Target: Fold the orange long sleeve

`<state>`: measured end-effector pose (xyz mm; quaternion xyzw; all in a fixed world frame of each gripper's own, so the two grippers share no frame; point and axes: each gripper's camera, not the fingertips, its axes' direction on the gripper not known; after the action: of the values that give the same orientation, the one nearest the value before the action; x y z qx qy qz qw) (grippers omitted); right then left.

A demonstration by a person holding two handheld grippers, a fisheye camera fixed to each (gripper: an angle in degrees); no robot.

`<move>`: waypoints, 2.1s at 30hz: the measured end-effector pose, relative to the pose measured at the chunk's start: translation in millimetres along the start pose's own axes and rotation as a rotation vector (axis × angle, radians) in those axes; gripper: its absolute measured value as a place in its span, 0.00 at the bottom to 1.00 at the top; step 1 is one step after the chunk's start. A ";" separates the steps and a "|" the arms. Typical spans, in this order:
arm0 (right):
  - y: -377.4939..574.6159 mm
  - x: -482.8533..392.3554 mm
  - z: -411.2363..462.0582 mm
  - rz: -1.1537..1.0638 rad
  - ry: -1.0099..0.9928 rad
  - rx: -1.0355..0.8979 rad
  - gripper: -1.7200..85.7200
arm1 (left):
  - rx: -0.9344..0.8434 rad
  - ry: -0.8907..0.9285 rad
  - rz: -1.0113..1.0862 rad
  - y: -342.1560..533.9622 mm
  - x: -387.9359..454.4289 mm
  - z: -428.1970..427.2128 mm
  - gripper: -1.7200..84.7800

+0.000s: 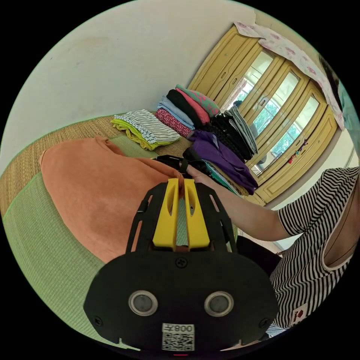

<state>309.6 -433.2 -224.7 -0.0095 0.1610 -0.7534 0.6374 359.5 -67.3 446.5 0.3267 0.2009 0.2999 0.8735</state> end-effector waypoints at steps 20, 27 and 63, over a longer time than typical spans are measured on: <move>-73.5 -14.4 42.5 0.076 0.025 -0.119 0.10 | 0.132 0.005 -0.030 -7.4 11.0 21.3 0.05; -83.5 -82.4 45.2 -0.115 0.139 -0.155 0.04 | 0.102 0.024 0.014 -22.3 15.3 42.1 0.05; 82.7 -122.9 181.0 -0.469 0.839 -0.382 0.02 | -0.132 -0.174 -0.274 43.7 -106.6 78.1 0.03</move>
<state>451.6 -367.7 -50.7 0.1413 0.5311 -0.7723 0.3187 306.2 -145.8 548.3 0.2629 0.1471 0.1610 0.9399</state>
